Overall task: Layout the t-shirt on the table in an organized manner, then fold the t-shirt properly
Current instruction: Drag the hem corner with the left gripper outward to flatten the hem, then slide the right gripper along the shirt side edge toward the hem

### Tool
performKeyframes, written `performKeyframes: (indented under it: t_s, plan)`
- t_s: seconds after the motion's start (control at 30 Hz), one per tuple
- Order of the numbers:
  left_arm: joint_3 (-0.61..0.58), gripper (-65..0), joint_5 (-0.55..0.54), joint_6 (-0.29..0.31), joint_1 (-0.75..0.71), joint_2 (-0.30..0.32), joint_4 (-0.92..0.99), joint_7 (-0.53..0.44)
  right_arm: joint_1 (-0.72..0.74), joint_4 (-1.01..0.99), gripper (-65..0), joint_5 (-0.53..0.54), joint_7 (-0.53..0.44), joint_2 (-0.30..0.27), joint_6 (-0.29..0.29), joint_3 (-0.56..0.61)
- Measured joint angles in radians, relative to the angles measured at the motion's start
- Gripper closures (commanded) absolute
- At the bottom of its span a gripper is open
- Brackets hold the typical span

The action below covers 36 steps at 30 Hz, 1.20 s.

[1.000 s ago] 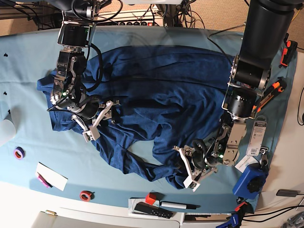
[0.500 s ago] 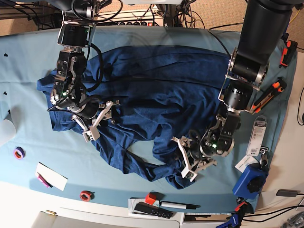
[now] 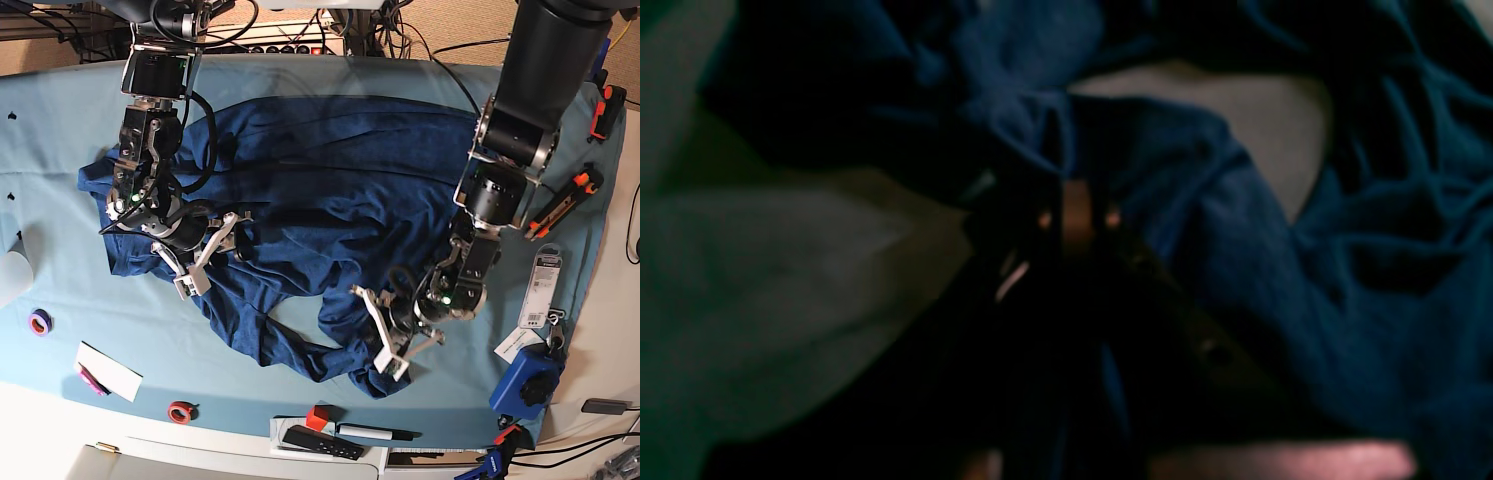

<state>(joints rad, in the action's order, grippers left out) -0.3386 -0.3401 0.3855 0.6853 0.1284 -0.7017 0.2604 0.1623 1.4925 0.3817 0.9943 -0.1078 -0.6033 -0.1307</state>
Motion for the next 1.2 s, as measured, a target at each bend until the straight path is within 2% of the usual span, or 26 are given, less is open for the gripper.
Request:
performKeyframes:
  t_s: [0.17,0.53,0.67,0.8,0.97,1.03,1.1,1.2]
  plan:
    - [0.0,0.0,-0.002,0.001,0.067,0.029,0.0,-0.008,0.0,0.0,-29.1,0.0,0.0,0.0,0.0,0.0]
    - [-0.001,0.0,-0.003,0.003,0.069,0.208,-0.003,0.028,-0.002,0.0,-29.1,-0.007,0.0,0.0,0.0,0.0]
    - [-0.001,0.0,-0.039,-0.03,0.064,0.259,-0.003,0.046,-0.002,0.0,-29.1,-0.008,-0.001,0.0,0.0,0.0]
    - [-0.001,0.0,-0.077,-0.034,0.064,0.291,-0.003,0.056,-0.001,0.0,-29.1,-0.042,-0.052,0.0,0.001,0.0]
    - [-0.001,0.0,-0.083,-0.029,0.045,0.29,-0.003,0.058,0.047,0.0,-29.1,-0.098,-0.082,0.0,0.058,0.0]
    - [-0.001,-7.2,-0.084,0.015,0.021,0.287,-0.004,0.05,0.071,0.0,-29.1,-0.098,-0.086,0.0,0.066,0.0]
    - [-0.001,-14.1,-0.081,0.05,-0.006,0.279,-0.004,0.048,0.093,0.0,-29.2,-0.11,-0.087,0.001,0.108,0.0]
    - [-0.001,-17.3,-0.08,0.058,-0.029,0.266,-0.004,0.045,0.125,0.0,-30.3,-0.186,-0.105,0.002,0.14,0.0]
